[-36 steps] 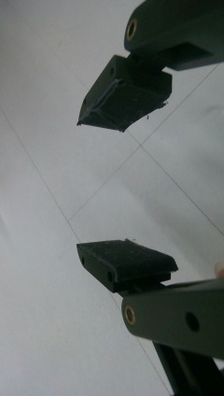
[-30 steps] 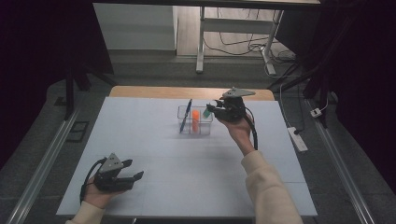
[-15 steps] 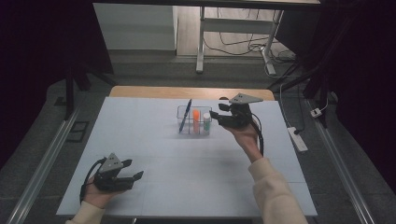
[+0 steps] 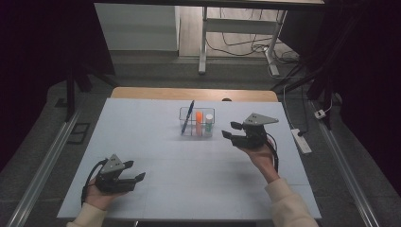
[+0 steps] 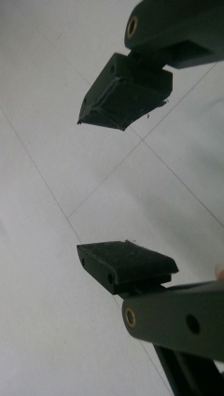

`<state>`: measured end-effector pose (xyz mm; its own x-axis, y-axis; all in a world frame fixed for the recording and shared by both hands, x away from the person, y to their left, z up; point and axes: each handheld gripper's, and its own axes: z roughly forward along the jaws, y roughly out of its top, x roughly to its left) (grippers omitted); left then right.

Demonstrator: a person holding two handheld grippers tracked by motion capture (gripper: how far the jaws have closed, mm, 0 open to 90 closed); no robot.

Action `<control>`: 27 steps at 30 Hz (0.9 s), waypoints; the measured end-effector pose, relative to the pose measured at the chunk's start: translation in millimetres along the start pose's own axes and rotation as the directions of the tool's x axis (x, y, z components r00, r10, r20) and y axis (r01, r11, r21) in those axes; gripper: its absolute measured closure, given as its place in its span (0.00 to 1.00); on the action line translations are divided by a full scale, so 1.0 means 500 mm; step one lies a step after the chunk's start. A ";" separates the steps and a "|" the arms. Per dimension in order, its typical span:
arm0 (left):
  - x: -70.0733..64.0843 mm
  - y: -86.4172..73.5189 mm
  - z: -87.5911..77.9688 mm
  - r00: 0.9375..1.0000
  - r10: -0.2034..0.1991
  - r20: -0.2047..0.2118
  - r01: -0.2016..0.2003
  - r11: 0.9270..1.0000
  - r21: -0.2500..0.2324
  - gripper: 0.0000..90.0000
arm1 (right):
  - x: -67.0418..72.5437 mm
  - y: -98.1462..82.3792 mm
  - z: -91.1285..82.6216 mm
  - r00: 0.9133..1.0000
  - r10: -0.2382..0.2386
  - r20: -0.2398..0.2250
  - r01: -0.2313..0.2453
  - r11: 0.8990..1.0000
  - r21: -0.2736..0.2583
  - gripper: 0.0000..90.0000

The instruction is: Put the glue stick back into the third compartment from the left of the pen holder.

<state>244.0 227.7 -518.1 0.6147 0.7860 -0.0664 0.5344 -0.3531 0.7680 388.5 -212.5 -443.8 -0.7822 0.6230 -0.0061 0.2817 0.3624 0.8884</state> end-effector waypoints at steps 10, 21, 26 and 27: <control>0.004 0.000 0.002 1.000 -0.004 0.001 0.004 1.000 -0.001 0.36 | 0.014 -0.058 -0.045 1.000 -0.006 -0.007 0.006 0.999 0.046 0.49; 0.004 0.001 0.000 1.000 -0.005 -0.003 0.005 1.000 -0.004 0.36 | 0.018 -0.115 -0.093 1.000 -0.005 -0.002 0.005 0.996 0.093 0.45; 0.004 0.001 0.002 1.000 -0.004 -0.004 0.004 1.000 -0.003 0.36 | 0.013 -0.145 -0.116 1.000 0.002 0.003 -0.002 0.995 0.098 0.42; 0.003 0.002 0.002 1.000 -0.002 -0.005 0.002 1.000 -0.003 0.36 | 0.011 -0.150 -0.122 1.000 0.004 0.005 -0.005 0.995 0.099 0.42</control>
<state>246.1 228.1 -518.4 0.6107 0.7892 -0.0650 0.5342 -0.3500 0.7695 329.3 -278.5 -482.3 -0.7783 0.6279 -0.0046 0.3392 0.4266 0.8384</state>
